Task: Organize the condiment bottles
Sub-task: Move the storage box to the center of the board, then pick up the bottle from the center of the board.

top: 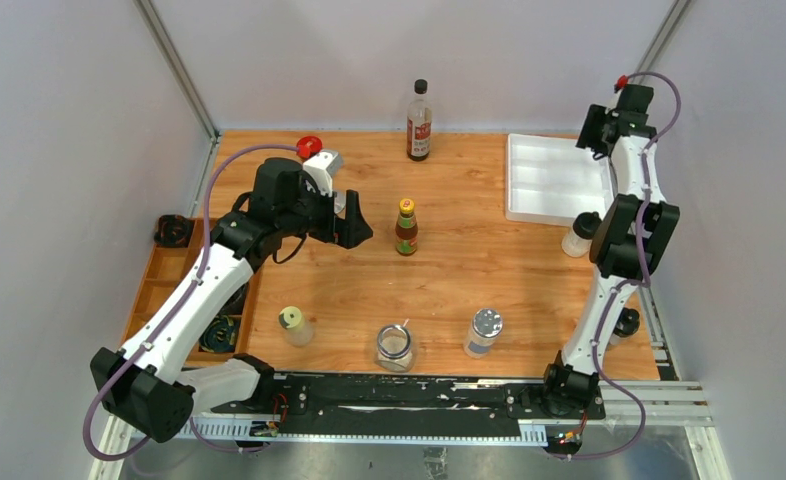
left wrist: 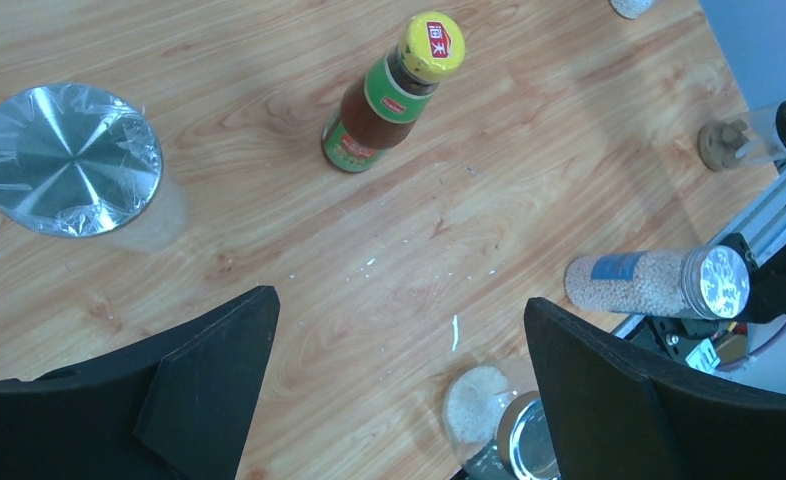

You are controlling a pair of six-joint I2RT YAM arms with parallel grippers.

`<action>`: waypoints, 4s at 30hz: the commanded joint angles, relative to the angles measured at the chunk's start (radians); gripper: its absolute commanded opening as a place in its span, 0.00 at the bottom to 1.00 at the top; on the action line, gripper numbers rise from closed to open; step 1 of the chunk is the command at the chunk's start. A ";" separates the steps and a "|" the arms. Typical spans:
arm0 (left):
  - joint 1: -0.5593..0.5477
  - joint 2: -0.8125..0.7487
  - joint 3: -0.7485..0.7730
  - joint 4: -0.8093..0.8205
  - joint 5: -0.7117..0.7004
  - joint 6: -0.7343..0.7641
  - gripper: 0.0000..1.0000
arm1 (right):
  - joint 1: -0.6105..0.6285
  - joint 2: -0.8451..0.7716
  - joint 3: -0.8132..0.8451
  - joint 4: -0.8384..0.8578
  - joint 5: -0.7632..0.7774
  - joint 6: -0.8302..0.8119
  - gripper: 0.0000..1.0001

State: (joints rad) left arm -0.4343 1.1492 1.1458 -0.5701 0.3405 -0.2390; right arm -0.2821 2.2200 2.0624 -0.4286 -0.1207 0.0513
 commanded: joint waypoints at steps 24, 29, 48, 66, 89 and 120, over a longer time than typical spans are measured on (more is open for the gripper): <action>-0.004 -0.013 0.020 -0.068 -0.007 0.002 1.00 | -0.138 0.177 -0.039 0.012 -0.005 0.068 0.65; -0.004 -0.005 0.021 -0.065 -0.007 -0.008 1.00 | -0.143 0.217 -0.031 0.011 -0.017 0.069 0.63; -0.004 0.111 0.033 0.011 -0.017 -0.014 0.99 | -0.007 0.217 0.018 -0.080 0.072 -0.090 0.00; -0.004 0.215 -0.007 0.213 -0.058 -0.044 1.00 | 0.083 0.118 -0.102 -0.090 0.106 -0.106 0.00; -0.260 0.377 -0.054 0.562 -0.402 -0.003 0.94 | 0.117 0.127 -0.095 -0.112 0.022 -0.057 0.00; -0.289 0.550 0.011 0.689 -0.543 0.083 0.19 | 0.117 0.141 -0.100 -0.116 -0.029 -0.028 0.00</action>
State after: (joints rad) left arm -0.7158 1.7000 1.1423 0.1196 -0.1707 -0.1745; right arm -0.1905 2.3665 1.9881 -0.4412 -0.0837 0.0074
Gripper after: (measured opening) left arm 0.477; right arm 0.055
